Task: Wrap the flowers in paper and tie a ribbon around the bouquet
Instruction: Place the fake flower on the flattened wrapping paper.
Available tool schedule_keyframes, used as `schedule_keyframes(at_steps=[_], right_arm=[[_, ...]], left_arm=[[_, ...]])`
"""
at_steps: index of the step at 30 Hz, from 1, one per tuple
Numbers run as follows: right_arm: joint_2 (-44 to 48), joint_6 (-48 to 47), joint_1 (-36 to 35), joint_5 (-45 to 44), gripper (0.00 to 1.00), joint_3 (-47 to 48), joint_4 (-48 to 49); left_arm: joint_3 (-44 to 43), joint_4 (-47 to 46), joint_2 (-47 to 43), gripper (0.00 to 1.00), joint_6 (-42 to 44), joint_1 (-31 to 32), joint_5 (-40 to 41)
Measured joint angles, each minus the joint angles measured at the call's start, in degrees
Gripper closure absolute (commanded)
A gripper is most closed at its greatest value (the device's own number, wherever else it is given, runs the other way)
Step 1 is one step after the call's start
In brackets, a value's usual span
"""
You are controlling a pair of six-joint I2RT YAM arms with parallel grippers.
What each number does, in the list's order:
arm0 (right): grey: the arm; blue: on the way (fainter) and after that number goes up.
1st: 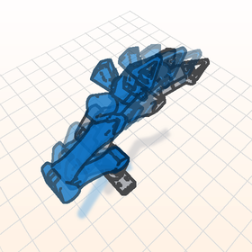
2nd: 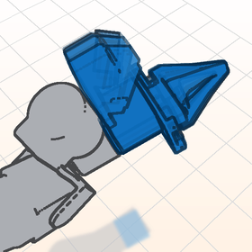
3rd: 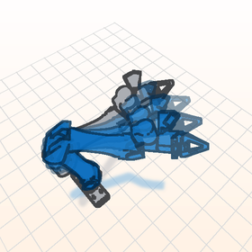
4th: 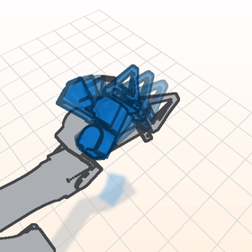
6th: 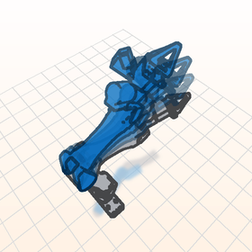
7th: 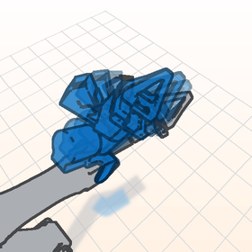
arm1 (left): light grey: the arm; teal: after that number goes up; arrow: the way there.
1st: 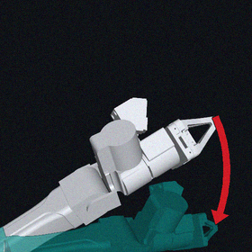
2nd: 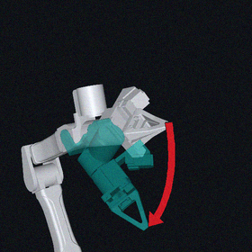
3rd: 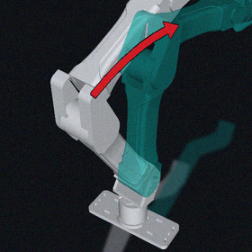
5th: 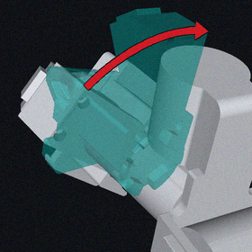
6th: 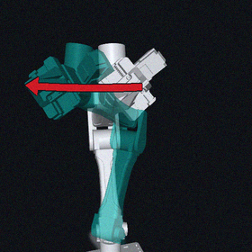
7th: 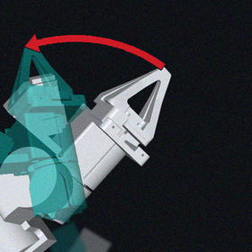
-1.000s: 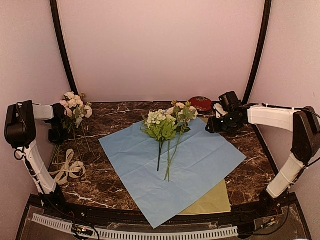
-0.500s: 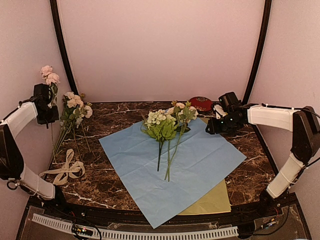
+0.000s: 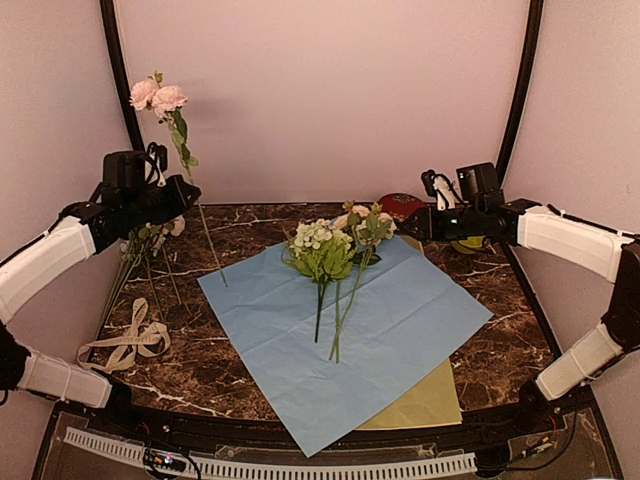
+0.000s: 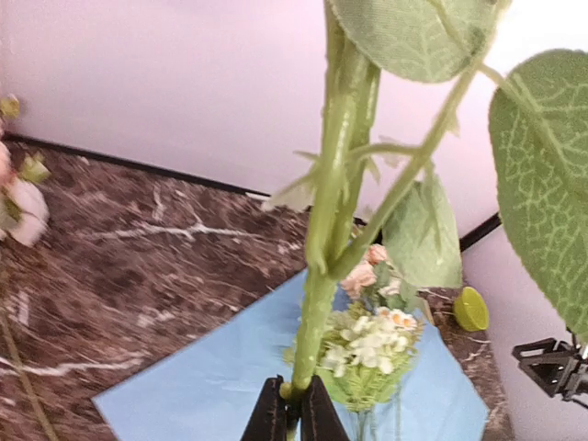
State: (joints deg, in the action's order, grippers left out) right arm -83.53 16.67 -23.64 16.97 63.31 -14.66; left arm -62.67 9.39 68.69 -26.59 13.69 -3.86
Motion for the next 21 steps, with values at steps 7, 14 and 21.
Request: schedule_keyframes(at_steps=[7,14,21], right_arm=[[0.31,1.46,-1.86,0.57,0.51,0.02,0.48],[2.25,1.92,-3.48,-1.29,0.51,-1.16,-0.92],[5.38,2.05,-4.24,-2.95,0.51,-3.5,-2.05]], left_arm=[[1.75,-7.85,15.1,1.0,-20.26,16.48,-0.57],[0.85,-12.15,31.63,1.0,-32.68,24.24,-2.25],[-0.74,-12.92,38.32,1.0,-37.66,28.0,-2.51]])
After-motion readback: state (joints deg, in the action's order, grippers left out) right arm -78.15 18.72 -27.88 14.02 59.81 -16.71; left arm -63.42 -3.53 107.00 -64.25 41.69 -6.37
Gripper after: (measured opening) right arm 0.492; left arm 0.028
